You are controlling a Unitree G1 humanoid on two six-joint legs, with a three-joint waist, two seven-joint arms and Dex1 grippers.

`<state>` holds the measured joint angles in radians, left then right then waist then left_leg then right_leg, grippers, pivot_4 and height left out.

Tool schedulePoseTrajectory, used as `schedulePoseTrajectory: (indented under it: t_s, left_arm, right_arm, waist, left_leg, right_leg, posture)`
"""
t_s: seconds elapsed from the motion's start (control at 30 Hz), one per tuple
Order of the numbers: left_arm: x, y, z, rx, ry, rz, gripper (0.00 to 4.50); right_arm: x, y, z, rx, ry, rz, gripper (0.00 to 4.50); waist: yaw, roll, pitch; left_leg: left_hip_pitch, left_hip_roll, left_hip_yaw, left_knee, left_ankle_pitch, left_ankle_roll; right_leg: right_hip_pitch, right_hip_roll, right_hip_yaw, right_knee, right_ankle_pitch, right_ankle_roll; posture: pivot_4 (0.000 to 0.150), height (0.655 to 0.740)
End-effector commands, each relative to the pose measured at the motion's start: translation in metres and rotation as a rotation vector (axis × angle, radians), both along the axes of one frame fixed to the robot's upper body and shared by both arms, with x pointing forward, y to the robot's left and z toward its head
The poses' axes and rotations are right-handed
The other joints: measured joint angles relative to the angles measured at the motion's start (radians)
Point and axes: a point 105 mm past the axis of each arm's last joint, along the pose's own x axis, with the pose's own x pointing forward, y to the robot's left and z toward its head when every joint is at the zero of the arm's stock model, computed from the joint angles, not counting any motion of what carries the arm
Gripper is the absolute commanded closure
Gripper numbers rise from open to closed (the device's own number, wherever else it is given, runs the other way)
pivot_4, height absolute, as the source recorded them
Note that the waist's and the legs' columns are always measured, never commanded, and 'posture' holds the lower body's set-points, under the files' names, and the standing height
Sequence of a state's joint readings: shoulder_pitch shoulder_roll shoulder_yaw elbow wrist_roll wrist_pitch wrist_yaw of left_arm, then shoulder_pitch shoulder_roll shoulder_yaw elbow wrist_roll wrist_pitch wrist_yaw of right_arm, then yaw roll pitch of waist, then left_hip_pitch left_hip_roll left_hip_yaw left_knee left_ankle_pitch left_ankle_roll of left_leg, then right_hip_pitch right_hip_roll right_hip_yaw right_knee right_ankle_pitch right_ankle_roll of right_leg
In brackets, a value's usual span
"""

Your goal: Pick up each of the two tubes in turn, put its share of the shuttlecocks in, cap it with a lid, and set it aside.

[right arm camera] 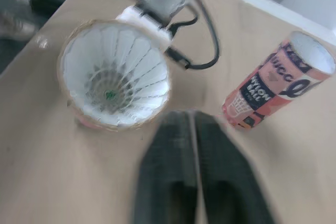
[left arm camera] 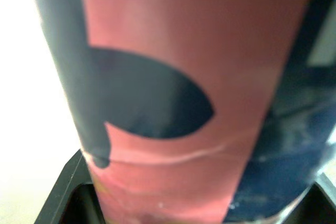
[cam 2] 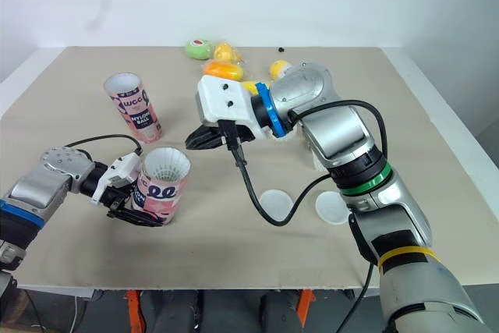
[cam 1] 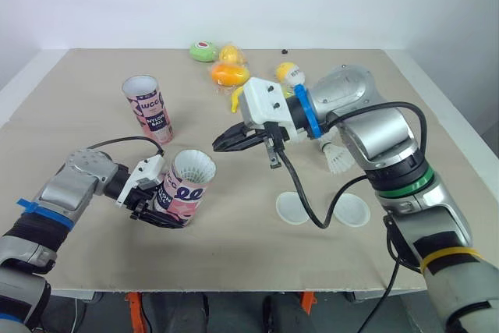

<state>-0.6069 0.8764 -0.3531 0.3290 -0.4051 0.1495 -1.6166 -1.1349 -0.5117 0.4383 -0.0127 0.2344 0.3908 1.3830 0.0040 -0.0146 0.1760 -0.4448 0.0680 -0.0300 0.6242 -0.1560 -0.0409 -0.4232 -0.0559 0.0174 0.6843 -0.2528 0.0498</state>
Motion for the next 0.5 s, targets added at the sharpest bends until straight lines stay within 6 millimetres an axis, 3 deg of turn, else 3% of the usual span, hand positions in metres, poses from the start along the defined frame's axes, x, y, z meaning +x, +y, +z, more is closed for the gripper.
schedulePoseTrajectory:
  t_s: [0.03,0.13,0.3,0.5]
  left_arm:
    - [0.002,0.001,-0.003,0.022,0.004,0.005,1.71]
    - [0.003,0.001,-0.003,0.02,0.002,0.006,1.71]
    - [0.004,0.0,-0.002,0.012,-0.002,0.008,1.71]
    - [0.001,0.004,-0.005,0.012,0.007,0.022,1.71]
  right_arm:
    - [-0.014,0.007,0.003,-0.105,-0.053,0.128,4.47]
    - [-0.008,0.024,0.005,-0.114,-0.058,0.136,4.47]
    - [-0.005,0.035,-0.003,-0.223,-0.047,0.216,4.47]
    - [-0.009,0.045,-0.023,-0.338,-0.055,0.295,4.47]
  waist:
    - [0.0,0.0,0.0]
    - [-0.001,0.0,0.0]
    - [0.002,0.0,0.0]
    - [0.001,0.0,0.0]
  left_leg:
    - [0.0,0.0,0.0,0.0,0.0,0.0]
    - [0.0,0.0,0.0,0.001,0.0,0.0]
    - [0.0,0.0,0.0,0.001,0.002,-0.002]
    - [0.0,0.0,0.0,0.001,0.002,-0.002]
  right_leg:
    - [0.0,0.0,0.0,0.0,0.0,0.0]
    - [0.0,0.0,0.0,0.0,0.0,-0.001]
    - [0.0,0.0,0.0,0.0,0.001,-0.001]
    - [0.0,0.0,0.0,0.0,0.001,-0.001]
  posture:
    - [0.15,0.6895]
    - [0.15,0.6895]
    - [0.15,0.6895]
    - [0.15,0.6895]
